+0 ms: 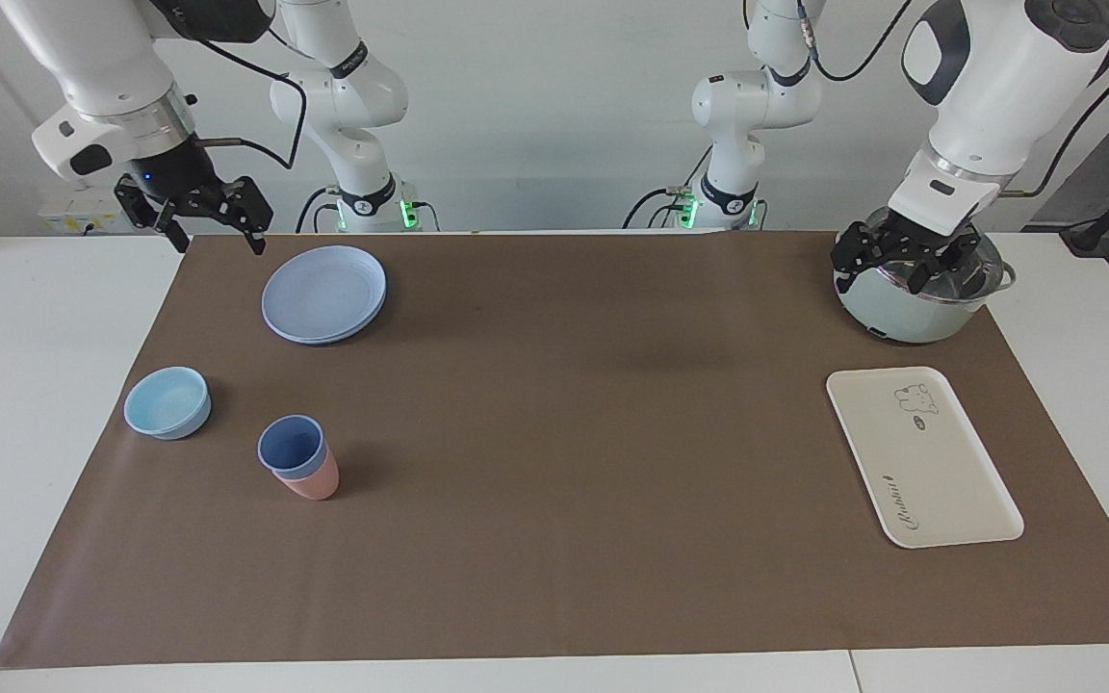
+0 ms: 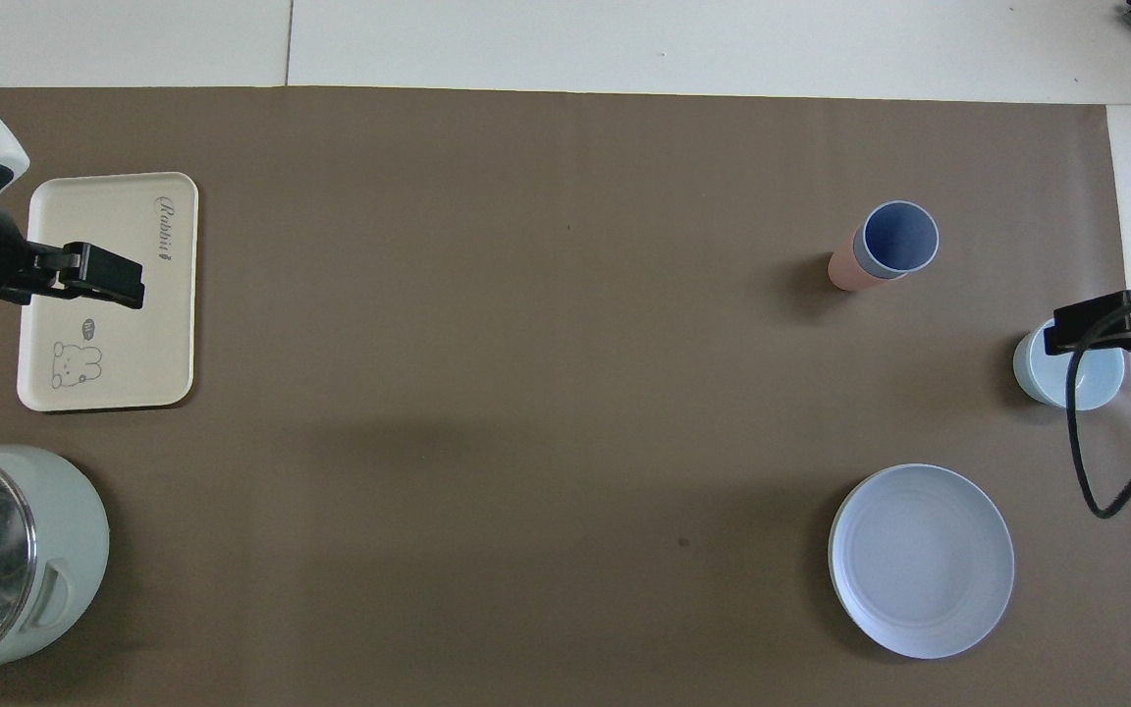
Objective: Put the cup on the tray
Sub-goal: 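Move the right gripper toward the blue cup nested in the pink cup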
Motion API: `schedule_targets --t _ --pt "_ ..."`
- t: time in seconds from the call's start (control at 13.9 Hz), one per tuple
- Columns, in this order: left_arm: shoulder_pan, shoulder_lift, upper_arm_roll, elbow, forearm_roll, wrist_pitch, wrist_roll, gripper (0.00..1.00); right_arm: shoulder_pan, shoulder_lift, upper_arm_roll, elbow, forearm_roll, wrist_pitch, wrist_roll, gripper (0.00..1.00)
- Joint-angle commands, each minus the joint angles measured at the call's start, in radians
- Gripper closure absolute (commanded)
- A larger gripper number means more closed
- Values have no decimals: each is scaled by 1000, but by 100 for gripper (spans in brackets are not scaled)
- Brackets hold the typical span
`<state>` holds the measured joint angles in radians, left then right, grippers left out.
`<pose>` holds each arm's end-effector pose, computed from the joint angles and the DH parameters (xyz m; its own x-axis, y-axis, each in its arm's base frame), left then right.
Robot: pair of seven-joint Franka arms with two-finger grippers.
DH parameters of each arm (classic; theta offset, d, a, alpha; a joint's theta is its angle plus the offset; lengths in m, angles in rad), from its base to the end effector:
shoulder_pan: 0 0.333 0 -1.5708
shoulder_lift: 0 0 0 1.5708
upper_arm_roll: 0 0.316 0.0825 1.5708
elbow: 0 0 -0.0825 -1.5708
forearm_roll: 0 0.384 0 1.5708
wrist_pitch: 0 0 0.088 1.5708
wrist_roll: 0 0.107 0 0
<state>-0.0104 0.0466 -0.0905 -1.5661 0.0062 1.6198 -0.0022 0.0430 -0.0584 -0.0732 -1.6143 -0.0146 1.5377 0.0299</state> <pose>0.5702 -0.0559 0.6049 0.9951 -0.0987 0.0073 -0.0987 -0.9951 -0.0020 0.5324 -0.0189 0.6328 0.9980 -0.0603 -0.0180 -0.0601 -0.9981 0.0109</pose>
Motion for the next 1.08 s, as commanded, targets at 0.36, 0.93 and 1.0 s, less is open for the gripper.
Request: schedule_targets --t 0.36,0.93,1.0 --pt "4 -37 5 -12 -12 9 13 0 -6 -28 10 -38 -4 22 11 0" --pt "4 -40 5 -20 -12 11 10 0 -32 -109 6 -269 50 301 -301 0" --pt "4 -40 5 -22 -12 11 8 0 -49 -115 4 -313 77 370 -388 0"
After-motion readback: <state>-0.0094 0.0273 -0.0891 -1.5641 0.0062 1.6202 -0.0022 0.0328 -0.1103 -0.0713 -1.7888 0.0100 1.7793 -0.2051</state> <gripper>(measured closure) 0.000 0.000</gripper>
